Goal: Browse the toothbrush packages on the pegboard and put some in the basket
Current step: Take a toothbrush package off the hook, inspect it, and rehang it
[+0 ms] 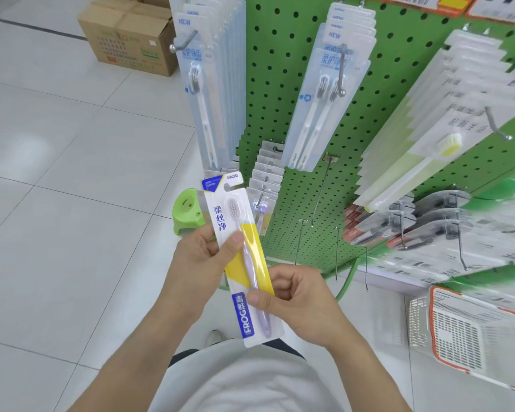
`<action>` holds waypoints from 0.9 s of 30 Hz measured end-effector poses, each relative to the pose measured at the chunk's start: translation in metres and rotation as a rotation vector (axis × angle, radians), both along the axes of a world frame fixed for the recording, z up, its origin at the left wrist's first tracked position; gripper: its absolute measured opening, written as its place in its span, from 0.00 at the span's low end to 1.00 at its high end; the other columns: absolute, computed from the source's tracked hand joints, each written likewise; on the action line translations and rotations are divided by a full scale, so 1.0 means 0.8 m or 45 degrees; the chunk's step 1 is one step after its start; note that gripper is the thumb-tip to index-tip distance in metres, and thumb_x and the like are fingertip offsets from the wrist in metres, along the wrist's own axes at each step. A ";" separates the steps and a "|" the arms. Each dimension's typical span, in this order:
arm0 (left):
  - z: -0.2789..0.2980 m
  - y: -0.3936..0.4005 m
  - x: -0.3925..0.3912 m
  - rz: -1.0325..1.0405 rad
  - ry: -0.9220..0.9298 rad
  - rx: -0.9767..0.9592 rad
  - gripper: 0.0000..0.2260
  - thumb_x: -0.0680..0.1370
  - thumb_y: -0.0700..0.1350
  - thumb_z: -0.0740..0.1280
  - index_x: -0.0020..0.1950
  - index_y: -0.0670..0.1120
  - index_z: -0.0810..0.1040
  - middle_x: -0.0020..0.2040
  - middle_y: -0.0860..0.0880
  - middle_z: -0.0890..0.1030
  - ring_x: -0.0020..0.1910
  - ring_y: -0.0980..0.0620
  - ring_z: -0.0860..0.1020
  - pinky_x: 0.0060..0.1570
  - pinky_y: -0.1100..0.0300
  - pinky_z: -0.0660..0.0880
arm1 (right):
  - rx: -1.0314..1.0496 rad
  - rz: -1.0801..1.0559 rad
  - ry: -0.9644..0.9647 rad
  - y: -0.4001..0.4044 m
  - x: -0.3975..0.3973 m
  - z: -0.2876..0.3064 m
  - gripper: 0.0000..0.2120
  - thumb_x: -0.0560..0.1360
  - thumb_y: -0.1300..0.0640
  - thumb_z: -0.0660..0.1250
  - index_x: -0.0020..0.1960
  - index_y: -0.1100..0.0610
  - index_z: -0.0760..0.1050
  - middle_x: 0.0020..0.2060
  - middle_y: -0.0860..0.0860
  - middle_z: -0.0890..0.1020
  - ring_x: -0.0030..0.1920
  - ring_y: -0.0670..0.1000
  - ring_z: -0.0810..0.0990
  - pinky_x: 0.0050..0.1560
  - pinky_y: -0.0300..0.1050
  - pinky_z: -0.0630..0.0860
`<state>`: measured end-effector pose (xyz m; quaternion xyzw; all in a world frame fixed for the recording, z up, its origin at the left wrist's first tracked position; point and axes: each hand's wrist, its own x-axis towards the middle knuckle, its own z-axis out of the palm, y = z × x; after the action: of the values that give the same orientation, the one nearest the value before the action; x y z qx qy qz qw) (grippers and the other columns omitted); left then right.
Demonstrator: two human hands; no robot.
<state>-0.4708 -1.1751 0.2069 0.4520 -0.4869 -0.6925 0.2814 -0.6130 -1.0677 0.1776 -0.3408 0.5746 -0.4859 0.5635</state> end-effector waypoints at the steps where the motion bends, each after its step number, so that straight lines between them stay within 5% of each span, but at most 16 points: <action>1: 0.001 0.001 -0.001 -0.060 0.004 0.021 0.13 0.73 0.44 0.72 0.56 0.45 0.82 0.47 0.43 0.87 0.44 0.45 0.86 0.47 0.54 0.83 | -0.016 -0.034 0.010 0.000 0.000 0.001 0.09 0.72 0.57 0.78 0.47 0.61 0.83 0.40 0.56 0.87 0.38 0.48 0.82 0.42 0.42 0.77; 3: 0.001 0.002 -0.001 -0.112 0.022 0.050 0.11 0.73 0.39 0.73 0.55 0.42 0.82 0.46 0.43 0.87 0.41 0.49 0.86 0.40 0.62 0.81 | -0.035 -0.083 -0.017 -0.002 -0.001 0.005 0.08 0.72 0.58 0.77 0.48 0.61 0.83 0.39 0.54 0.87 0.37 0.46 0.82 0.41 0.37 0.76; 6: 0.003 0.002 -0.002 -0.034 0.022 0.053 0.11 0.73 0.33 0.73 0.54 0.40 0.82 0.45 0.43 0.87 0.37 0.52 0.85 0.35 0.66 0.78 | -0.010 -0.002 -0.013 -0.003 -0.006 0.010 0.08 0.72 0.57 0.79 0.49 0.55 0.84 0.41 0.54 0.88 0.40 0.51 0.82 0.46 0.46 0.79; 10: 0.007 -0.006 -0.005 0.043 0.054 -0.011 0.14 0.69 0.40 0.74 0.54 0.42 0.83 0.46 0.44 0.88 0.40 0.50 0.86 0.39 0.63 0.80 | 0.148 0.176 0.146 -0.001 -0.017 0.015 0.10 0.71 0.61 0.79 0.51 0.56 0.83 0.41 0.53 0.88 0.36 0.57 0.83 0.40 0.56 0.83; 14: 0.009 -0.004 -0.005 -0.163 -0.011 -0.032 0.13 0.72 0.40 0.73 0.56 0.44 0.82 0.47 0.44 0.88 0.45 0.47 0.86 0.45 0.58 0.83 | 0.162 0.151 0.126 0.001 -0.017 0.014 0.12 0.73 0.65 0.77 0.55 0.63 0.81 0.41 0.55 0.88 0.37 0.52 0.85 0.34 0.49 0.83; 20: 0.007 -0.003 -0.005 -0.101 -0.059 -0.052 0.10 0.75 0.34 0.72 0.54 0.45 0.82 0.44 0.47 0.88 0.40 0.51 0.86 0.37 0.64 0.80 | 0.095 0.228 -0.056 0.004 -0.027 0.011 0.17 0.70 0.68 0.78 0.58 0.61 0.82 0.45 0.60 0.87 0.41 0.57 0.85 0.49 0.58 0.84; 27: -0.002 -0.002 -0.007 -0.115 -0.004 -0.016 0.12 0.76 0.36 0.71 0.58 0.44 0.80 0.46 0.47 0.88 0.43 0.50 0.86 0.39 0.63 0.80 | 0.041 0.364 -0.233 0.014 -0.043 0.010 0.17 0.79 0.62 0.68 0.67 0.60 0.78 0.54 0.62 0.85 0.52 0.60 0.85 0.54 0.55 0.83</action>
<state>-0.4764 -1.1767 0.2054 0.4289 -0.5115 -0.7007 0.2520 -0.6471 -1.0562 0.1855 -0.3643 0.4742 -0.4205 0.6823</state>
